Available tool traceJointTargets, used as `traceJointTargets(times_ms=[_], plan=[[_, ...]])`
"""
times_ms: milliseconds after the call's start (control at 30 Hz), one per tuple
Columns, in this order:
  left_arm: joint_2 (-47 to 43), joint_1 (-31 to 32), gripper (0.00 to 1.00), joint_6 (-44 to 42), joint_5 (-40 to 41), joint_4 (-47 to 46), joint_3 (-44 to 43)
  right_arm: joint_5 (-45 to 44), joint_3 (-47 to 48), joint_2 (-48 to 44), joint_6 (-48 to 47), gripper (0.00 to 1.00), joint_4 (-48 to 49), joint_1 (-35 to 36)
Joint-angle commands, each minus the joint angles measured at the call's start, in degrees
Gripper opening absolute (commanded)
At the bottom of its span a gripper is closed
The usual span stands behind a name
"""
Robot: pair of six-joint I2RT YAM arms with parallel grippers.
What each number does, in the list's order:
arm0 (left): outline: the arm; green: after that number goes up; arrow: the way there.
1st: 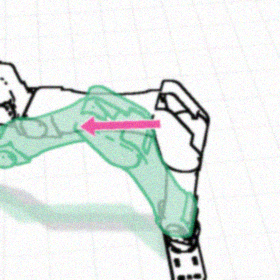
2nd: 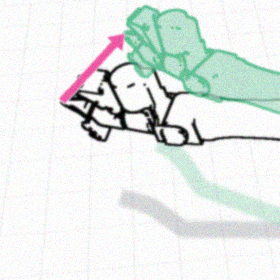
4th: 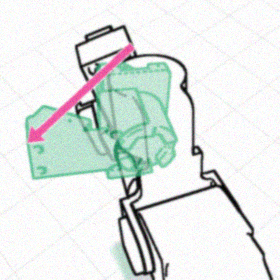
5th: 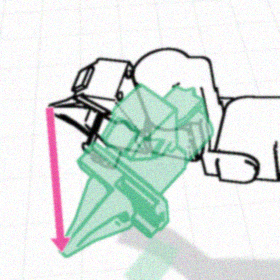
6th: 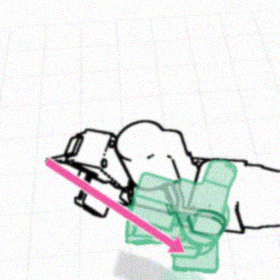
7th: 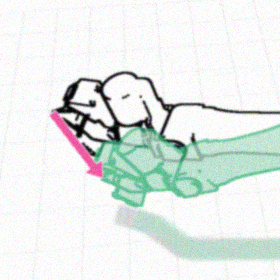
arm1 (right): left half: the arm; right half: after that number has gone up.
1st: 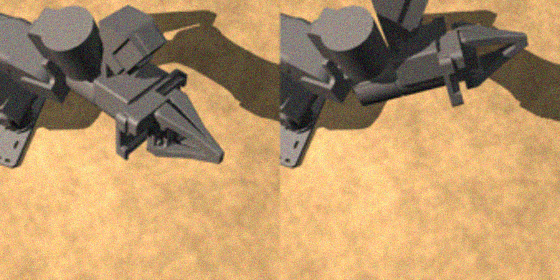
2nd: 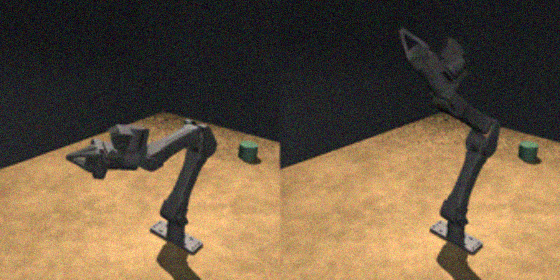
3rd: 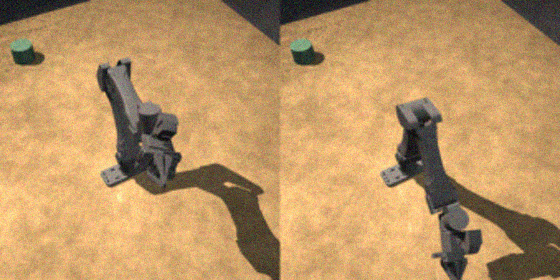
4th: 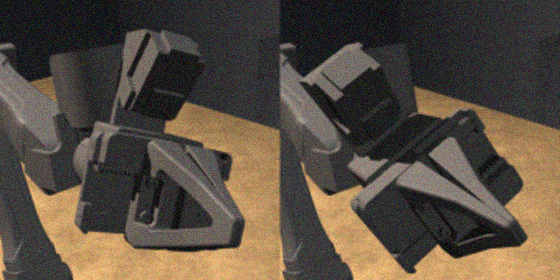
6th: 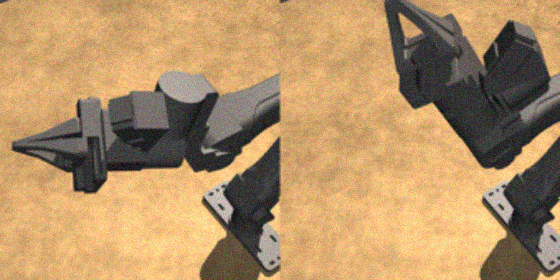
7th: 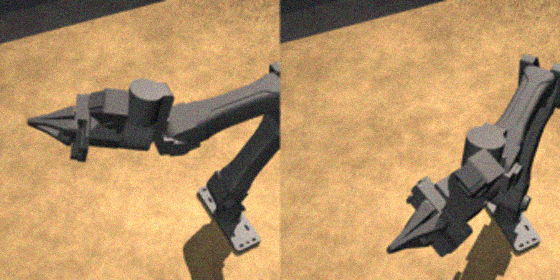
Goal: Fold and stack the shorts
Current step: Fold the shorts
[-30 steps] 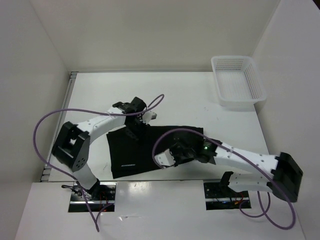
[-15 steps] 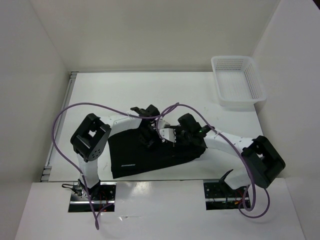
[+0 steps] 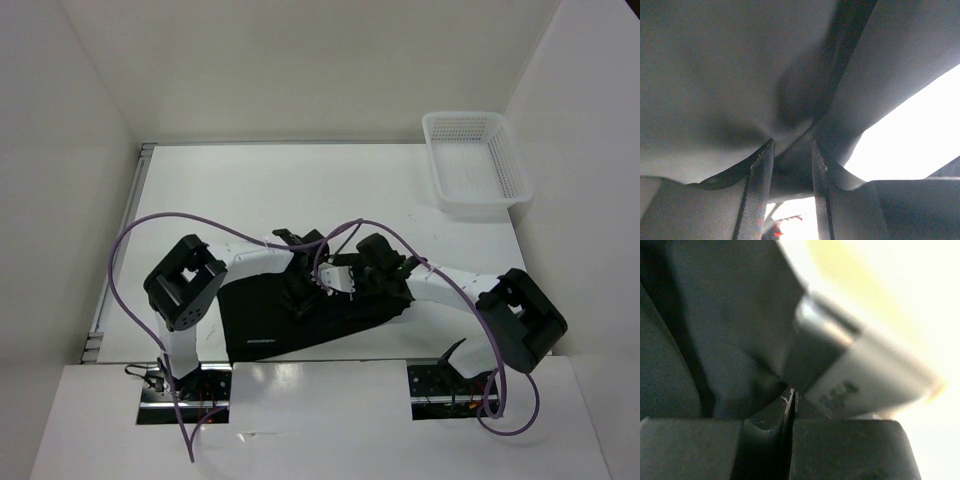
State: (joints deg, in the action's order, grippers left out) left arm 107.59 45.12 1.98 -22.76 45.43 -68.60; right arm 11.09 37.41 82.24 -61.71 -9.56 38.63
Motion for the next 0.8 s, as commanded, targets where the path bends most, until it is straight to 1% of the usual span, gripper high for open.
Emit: traceJointTargets(times_ms=[0,167,233,333,433,533,600,633,667,700,733,767], plan=[[-6.24,4.62,0.44,-1.98,-2.64,4.75,0.83,-1.42,-1.02,-0.32,-1.74,0.00,3.32,0.13],[-7.14,8.57,0.48,-1.98,-3.34,9.49,1.36,-1.95,-2.24,-2.25,-4.81,0.00,3.85,0.13],[-6.52,10.86,0.51,-1.98,-3.34,12.38,0.06,-2.48,-2.86,-3.66,-6.65,0.00,3.85,0.13],[-5.99,13.23,0.51,-1.98,-2.02,14.42,-0.84,-3.09,-2.87,-4.98,-8.94,0.00,0.43,0.13],[-7.04,13.76,0.53,-1.98,-1.49,15.56,-0.84,-3.09,-2.25,-8.22,-9.57,0.00,-4.05,0.13],[-9.32,13.76,0.53,-1.98,0.70,17.85,-0.22,-3.09,0.99,-11.29,-9.57,0.01,-9.85,0.13],[-10.99,13.76,0.54,-1.98,3.41,18.46,0.92,-2.49,2.05,-13.06,-9.04,0.05,-14.14,0.13],[-12.30,13.76,0.54,-1.98,7.95,18.47,2.66,-2.48,3.10,-14.63,-9.04,0.06,-15.21,0.13],[-12.32,13.76,0.54,-1.98,10.87,18.47,3.90,-2.48,3.11,-15.34,-9.04,0.08,-16.01,0.13],[-12.32,13.76,0.54,-1.98,13.86,17.60,5.39,-3.35,3.98,-15.87,-9.04,0.16,-17.67,0.13],[-13.01,13.76,0.55,-1.98,19.19,17.59,8.28,-3.97,5.03,-16.66,-9.04,0.22,-18.55,0.13],[-13.02,13.07,0.55,-1.98,20.99,16.98,9.09,-4.76,5.83,-16.67,-9.04,0.26,-19.87,0.13]])
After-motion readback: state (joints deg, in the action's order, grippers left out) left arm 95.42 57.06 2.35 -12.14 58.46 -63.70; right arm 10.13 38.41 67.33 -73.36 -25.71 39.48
